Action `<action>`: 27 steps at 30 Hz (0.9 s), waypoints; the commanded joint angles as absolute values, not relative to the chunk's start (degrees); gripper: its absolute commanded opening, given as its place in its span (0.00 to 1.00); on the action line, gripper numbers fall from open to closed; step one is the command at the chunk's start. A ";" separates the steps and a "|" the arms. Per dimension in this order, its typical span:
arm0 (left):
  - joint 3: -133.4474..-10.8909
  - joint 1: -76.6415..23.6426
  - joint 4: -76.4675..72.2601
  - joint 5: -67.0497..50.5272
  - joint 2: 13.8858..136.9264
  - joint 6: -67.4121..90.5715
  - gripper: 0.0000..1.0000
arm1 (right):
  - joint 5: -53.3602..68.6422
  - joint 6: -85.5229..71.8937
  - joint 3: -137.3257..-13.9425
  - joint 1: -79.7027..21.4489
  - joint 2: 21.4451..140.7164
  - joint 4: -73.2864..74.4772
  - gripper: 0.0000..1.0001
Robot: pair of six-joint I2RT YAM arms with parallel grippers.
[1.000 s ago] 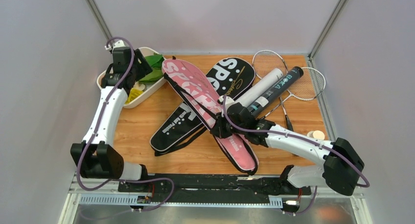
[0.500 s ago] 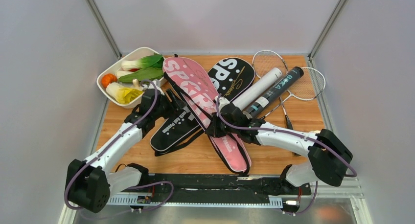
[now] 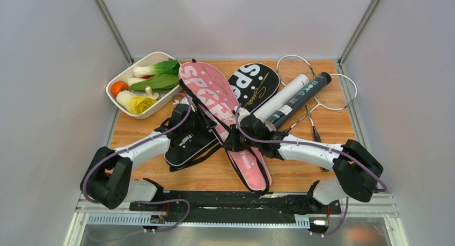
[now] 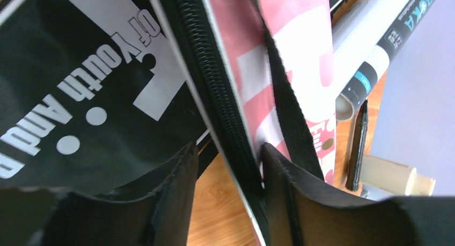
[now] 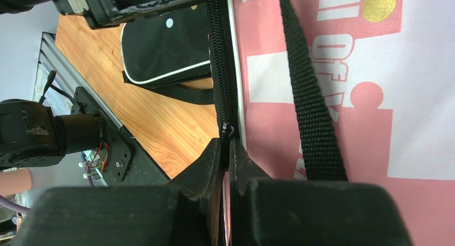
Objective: Pack up the badminton gear
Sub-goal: Zip the racket bag at the center of the board.
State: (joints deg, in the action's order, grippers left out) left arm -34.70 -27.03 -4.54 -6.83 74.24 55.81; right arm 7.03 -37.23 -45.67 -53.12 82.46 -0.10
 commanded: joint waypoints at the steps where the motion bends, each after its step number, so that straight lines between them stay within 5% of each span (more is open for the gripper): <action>1: -36.74 -27.73 -10.60 -8.47 77.76 56.67 0.49 | 10.14 -38.32 -45.14 -53.54 82.11 -6.65 0.09; 8: -36.39 -27.69 -10.22 -8.90 78.17 57.02 0.01 | 9.86 -37.00 -43.63 -53.53 81.98 -6.99 0.00; 10: -36.53 -27.72 -9.83 -8.43 77.72 56.70 0.00 | 10.79 -36.66 -43.44 -53.52 82.11 -7.15 0.03; 13: -36.83 -27.71 -9.54 -8.53 77.76 56.18 0.00 | 11.48 -36.63 -42.60 -53.53 81.53 -7.70 0.29; 14: -36.89 -27.76 -9.59 -8.66 77.82 56.17 0.00 | 11.63 -36.46 -42.22 -53.54 81.22 -7.92 0.29; 17: -37.04 -27.72 -9.58 -9.21 78.04 56.26 0.00 | 12.00 -36.21 -41.14 -53.49 80.65 -8.70 0.01; 18: -37.10 -27.74 -9.51 -9.26 78.09 56.25 0.00 | 12.03 -36.13 -40.87 -53.51 80.70 -9.09 0.00; 25: -37.04 -27.73 -9.15 -9.92 77.83 57.30 0.00 | 9.48 -35.37 -39.93 -53.55 80.27 -8.83 0.00; 27: -37.33 -27.71 -9.01 -10.19 77.78 57.15 0.00 | 8.55 -33.51 -40.34 -53.54 80.17 -7.73 0.17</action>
